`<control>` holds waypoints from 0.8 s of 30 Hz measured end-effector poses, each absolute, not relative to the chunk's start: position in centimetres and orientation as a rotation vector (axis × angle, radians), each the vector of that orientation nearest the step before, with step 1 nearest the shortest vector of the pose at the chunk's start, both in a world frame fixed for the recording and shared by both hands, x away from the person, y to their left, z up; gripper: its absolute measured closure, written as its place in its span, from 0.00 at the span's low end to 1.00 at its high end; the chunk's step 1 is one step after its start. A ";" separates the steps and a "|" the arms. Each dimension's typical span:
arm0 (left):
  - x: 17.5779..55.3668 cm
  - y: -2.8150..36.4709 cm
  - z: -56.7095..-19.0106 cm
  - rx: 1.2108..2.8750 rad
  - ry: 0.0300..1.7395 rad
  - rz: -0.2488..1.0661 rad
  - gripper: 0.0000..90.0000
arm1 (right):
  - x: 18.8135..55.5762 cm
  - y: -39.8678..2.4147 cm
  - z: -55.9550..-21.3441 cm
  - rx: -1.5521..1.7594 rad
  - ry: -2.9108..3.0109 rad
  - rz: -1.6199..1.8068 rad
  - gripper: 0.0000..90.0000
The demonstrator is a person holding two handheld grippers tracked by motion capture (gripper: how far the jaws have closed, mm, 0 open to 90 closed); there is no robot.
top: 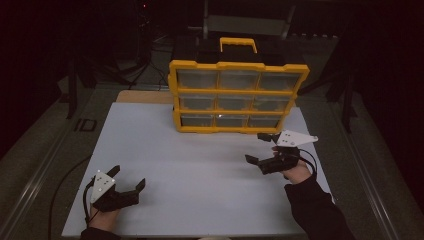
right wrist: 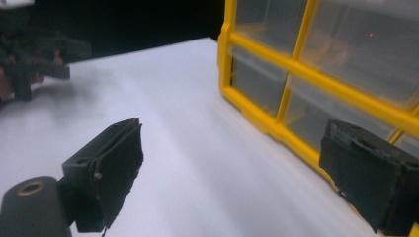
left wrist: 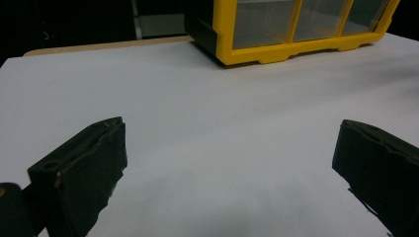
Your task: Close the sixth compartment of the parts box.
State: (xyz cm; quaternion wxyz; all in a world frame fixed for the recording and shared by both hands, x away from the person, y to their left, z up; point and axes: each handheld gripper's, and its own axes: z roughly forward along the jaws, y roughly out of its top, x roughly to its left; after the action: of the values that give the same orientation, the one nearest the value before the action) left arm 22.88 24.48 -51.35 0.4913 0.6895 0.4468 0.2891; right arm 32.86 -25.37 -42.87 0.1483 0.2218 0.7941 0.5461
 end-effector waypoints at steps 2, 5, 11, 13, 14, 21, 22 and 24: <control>22.9 24.5 -51.3 1.673 1.085 0.702 0.01 | 32.7 -25.7 -43.4 0.644 2.291 1.573 0.11; 22.9 24.5 -51.3 1.673 1.085 0.703 0.01 | 32.6 -26.2 -44.3 0.647 2.300 1.563 0.11; 22.9 24.5 -51.3 1.674 1.085 0.702 0.01 | 32.1 -27.2 -45.8 0.692 2.321 1.552 0.11; 22.9 24.4 -51.3 1.676 1.084 0.702 0.01 | 32.0 -27.6 -46.2 0.739 2.326 1.554 0.11; 22.9 24.4 -51.3 1.676 1.084 0.702 0.01 | 31.8 -27.8 -46.4 0.747 2.329 1.544 0.11; 22.9 24.5 -51.3 1.673 1.084 0.704 0.01 | 31.0 -28.9 -47.9 0.796 2.339 1.502 0.11; 22.9 24.5 -51.3 1.674 1.083 0.703 0.01 | 30.9 -29.0 -48.1 0.801 2.345 1.497 0.11; 22.9 24.5 -51.3 1.675 1.083 0.703 0.01 | 30.8 -29.2 -48.4 0.815 2.349 1.485 0.11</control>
State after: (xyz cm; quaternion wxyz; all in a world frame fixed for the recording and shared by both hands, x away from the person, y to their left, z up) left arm 22.85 24.46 -51.31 0.4912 0.6899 0.4460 0.2895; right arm 30.78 -29.20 -48.39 0.1225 0.2793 0.8049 0.5090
